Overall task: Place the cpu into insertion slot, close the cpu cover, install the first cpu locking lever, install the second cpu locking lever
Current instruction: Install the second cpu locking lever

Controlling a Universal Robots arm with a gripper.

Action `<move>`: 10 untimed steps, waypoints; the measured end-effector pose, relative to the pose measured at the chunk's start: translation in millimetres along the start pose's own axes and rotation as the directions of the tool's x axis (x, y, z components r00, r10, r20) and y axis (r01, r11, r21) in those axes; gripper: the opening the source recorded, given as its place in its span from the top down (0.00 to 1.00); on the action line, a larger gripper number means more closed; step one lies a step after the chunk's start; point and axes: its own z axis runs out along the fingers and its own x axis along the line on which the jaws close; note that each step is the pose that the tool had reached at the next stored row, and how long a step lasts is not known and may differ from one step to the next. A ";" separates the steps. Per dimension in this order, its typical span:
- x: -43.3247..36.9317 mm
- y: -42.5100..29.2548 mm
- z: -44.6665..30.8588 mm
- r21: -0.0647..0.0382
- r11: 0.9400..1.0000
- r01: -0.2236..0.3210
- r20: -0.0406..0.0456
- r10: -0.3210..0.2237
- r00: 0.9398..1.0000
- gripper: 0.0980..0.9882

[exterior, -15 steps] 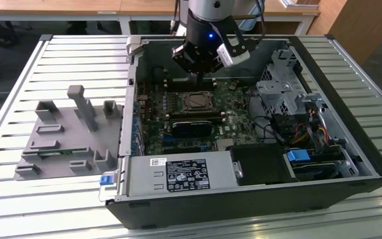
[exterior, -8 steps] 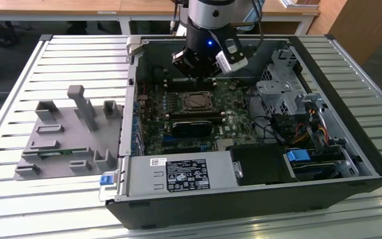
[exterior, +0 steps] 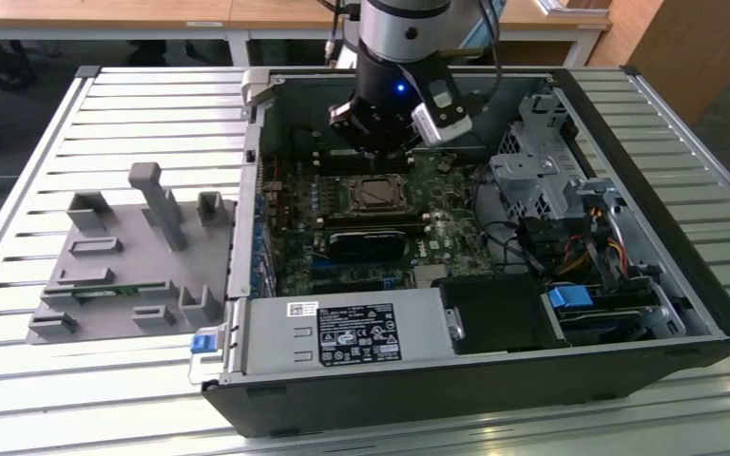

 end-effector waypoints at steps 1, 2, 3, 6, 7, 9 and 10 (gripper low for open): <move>-0.1 -0.2 1.8 0.000 1.000 0.000 0.000 0.000 1.000 0.99; -0.2 -0.4 3.6 0.000 1.000 0.000 0.000 0.000 1.000 0.99; -0.2 -0.5 5.4 0.000 1.000 0.000 0.000 0.000 1.000 0.99; -0.4 -1.1 10.9 0.000 1.000 0.000 0.000 0.000 1.000 0.99; -0.4 -1.3 12.4 0.000 1.000 0.000 0.000 0.000 1.000 0.99; -0.5 -4.6 15.6 0.000 1.000 0.000 0.000 0.000 1.000 0.99; -0.6 -5.3 16.3 0.000 1.000 0.000 0.000 0.000 1.000 0.99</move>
